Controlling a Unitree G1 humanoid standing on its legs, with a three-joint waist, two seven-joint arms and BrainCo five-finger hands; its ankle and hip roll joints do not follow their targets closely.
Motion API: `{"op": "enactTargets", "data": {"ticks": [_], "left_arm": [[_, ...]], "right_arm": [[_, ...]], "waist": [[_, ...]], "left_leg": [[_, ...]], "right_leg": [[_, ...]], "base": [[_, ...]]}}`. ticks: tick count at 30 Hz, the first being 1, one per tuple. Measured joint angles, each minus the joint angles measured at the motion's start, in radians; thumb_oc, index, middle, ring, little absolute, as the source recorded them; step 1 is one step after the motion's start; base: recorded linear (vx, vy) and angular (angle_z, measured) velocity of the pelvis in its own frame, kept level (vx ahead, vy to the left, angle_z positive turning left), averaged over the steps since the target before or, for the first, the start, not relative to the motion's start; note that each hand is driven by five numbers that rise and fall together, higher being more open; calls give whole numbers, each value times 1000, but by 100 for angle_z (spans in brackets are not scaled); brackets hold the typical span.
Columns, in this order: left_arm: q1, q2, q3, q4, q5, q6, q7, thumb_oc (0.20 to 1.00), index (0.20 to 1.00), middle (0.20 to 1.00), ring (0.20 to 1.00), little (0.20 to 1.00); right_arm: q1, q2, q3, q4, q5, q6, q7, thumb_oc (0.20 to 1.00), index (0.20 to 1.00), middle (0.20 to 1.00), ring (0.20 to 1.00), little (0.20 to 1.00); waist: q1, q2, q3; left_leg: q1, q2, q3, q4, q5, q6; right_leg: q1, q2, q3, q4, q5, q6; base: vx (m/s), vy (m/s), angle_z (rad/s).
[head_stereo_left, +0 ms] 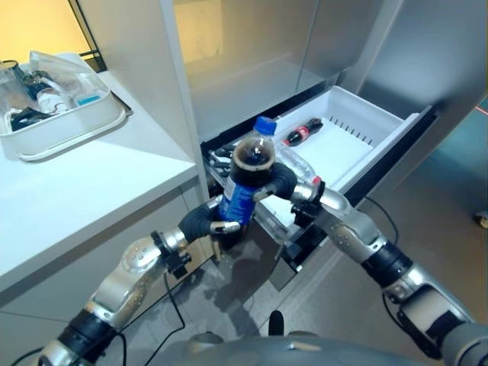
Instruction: Take the drinks into the refrigerator
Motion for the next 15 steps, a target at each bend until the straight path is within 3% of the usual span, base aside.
{"op": "enactTargets", "data": {"ticks": [12,13,14,15], "left_arm": [[-17,-8,0,6,-1,-1,9,200,200,200,200,200],[-19,-9,0,7,-1,-1,9,200,200,200,200,200],[-19,-10,1,8,-1,-1,10,200,200,200,200,200],[-19,-10,1,8,-1,-1,13,200,200,200,200,200]], "right_arm": [[-2,37,4,5,120,0,-15,1000,1000,1000,1000,1000],[-2,39,5,5,130,1,-14,805,805,805,805,805],[-2,39,10,4,145,1,-13,395,395,395,395,395],[-2,38,14,4,152,1,-13,319,319,319,319,319]], "waist": [[0,0,-3],[0,0,-4],[0,1,-6],[0,1,-7]], "left_leg": [[3,-1,6,0,0,0],[3,-1,7,0,0,0],[4,-1,7,0,0,0],[4,-1,7,0,0,0]], "right_leg": [[0,1,7,0,1,-1],[0,1,7,0,1,-1],[0,2,7,0,1,-1],[0,2,8,0,1,-1]], "base": [[0,0,0],[0,0,0],[0,0,0],[0,0,0]]}}
